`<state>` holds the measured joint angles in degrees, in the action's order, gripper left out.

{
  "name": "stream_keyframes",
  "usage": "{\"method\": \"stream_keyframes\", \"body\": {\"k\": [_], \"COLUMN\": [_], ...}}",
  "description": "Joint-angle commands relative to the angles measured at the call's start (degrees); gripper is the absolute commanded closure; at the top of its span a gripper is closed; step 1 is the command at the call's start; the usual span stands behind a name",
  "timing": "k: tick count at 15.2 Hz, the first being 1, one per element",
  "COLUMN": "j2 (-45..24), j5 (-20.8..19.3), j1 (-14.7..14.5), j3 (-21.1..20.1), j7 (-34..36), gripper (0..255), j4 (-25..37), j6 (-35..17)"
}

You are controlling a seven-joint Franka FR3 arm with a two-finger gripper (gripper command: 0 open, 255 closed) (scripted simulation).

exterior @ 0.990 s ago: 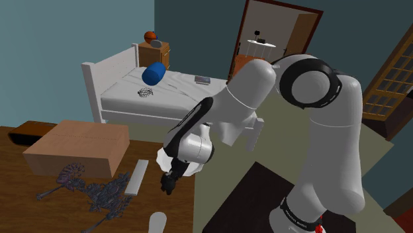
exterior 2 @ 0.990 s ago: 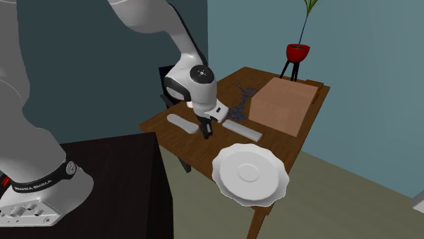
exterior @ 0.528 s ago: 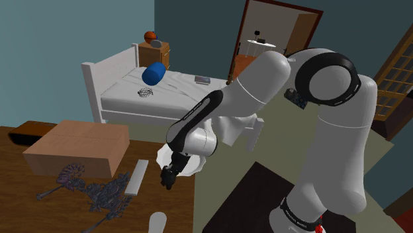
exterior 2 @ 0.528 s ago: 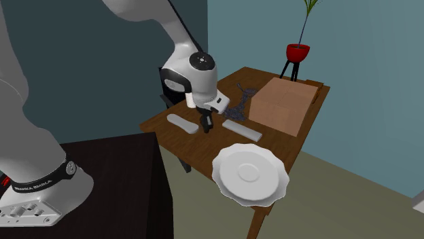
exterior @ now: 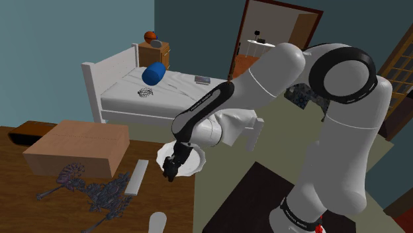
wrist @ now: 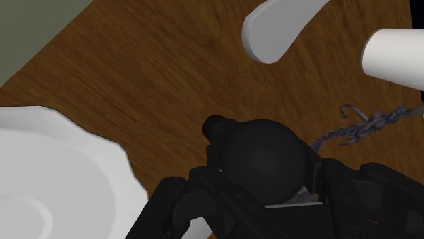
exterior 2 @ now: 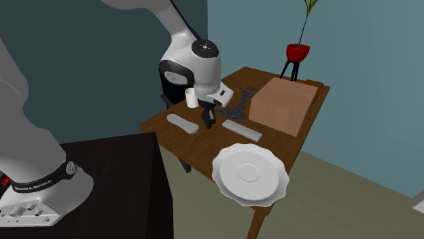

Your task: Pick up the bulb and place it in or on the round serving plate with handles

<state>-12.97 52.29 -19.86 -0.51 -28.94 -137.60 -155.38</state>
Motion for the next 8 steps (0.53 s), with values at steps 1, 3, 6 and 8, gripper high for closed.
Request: {"method": "stream_keyframes", "body": {"k": [1, 3, 6, 8], "j2": [-0.52, -1.31, -2.87, -4.14], "j5": [-1.74, -3.23, -5.31, -6.58], "j1": [1.45, 3.2, 5.78, 7.47], "j3": [1.49, 3.04, 5.2, 6.54], "j7": [-0.68, -1.93, -3.67, -4.74], "gripper": [255, 255, 255, 255], "j4": [1.48, 3.23, 6.37, 8.81], "j6": [1.97, 4.11, 7.4, 9.64]}}
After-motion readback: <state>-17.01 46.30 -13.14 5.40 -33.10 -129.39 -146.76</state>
